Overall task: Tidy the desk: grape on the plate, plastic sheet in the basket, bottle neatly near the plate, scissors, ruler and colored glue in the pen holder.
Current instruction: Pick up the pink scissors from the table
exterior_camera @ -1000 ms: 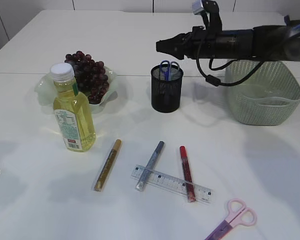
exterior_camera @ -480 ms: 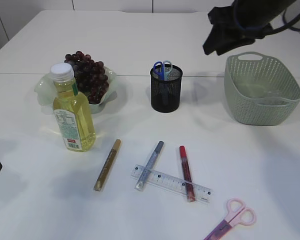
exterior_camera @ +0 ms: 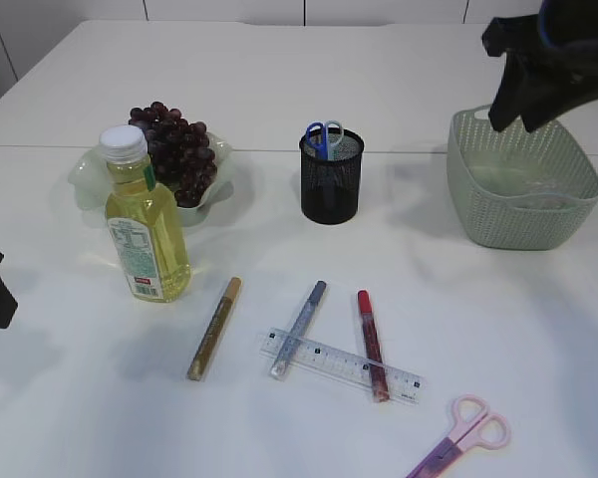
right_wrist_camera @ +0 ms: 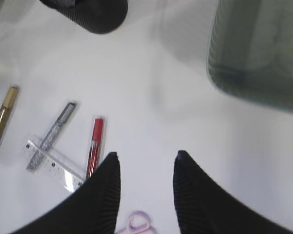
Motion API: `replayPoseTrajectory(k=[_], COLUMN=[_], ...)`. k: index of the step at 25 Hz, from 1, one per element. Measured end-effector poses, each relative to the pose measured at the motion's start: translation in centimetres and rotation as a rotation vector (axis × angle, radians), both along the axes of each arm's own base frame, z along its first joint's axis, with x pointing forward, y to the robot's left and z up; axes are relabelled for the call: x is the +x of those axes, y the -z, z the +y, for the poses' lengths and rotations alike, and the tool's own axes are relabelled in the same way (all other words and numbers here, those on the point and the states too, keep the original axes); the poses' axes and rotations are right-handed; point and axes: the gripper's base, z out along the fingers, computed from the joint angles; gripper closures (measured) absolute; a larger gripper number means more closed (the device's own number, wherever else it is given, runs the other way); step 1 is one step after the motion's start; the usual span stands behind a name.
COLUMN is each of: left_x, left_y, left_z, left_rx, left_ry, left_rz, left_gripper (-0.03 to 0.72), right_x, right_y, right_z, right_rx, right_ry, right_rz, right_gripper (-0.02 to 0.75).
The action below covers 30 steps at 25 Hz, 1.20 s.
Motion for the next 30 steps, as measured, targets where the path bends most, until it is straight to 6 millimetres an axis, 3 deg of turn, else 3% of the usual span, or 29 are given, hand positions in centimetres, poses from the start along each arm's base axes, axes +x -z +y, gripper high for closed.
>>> replayPoseTrajectory(k=[8,18,21,26,30], left_x=[0.2,0.3,0.3,0.4,0.4], left_y=[-0.1,-0.1,-0.1,-0.1,-0.2], left_z=[0.0,0.0,0.0,0.0,-0.1], left_rx=[-0.004,-0.004,-0.004,-0.006,-0.007], left_ry=[-0.001,0.000,0.000,-0.002,-0.002], left_rz=[-0.027,-0.030,-0.031,-0.043,-0.049], left_gripper=[0.232,0.239,0.241,0.241,0.241], right_x=[-6.9,-14.4,-15.4,-15.0,-14.5], right_y=[3.9,9.5,10.6,11.3,12.4], right_z=[-0.1,4.6,6.0,6.7,7.0], right_rx=[-0.015,-0.020,0.007,0.099,0.095], right_ry=[0.048,0.103,0.173,0.360,0.409], right_rz=[0.199,0.296,0.297,0.257,0.285], right_gripper=[0.437,0.437,0.437,0.437,0.437])
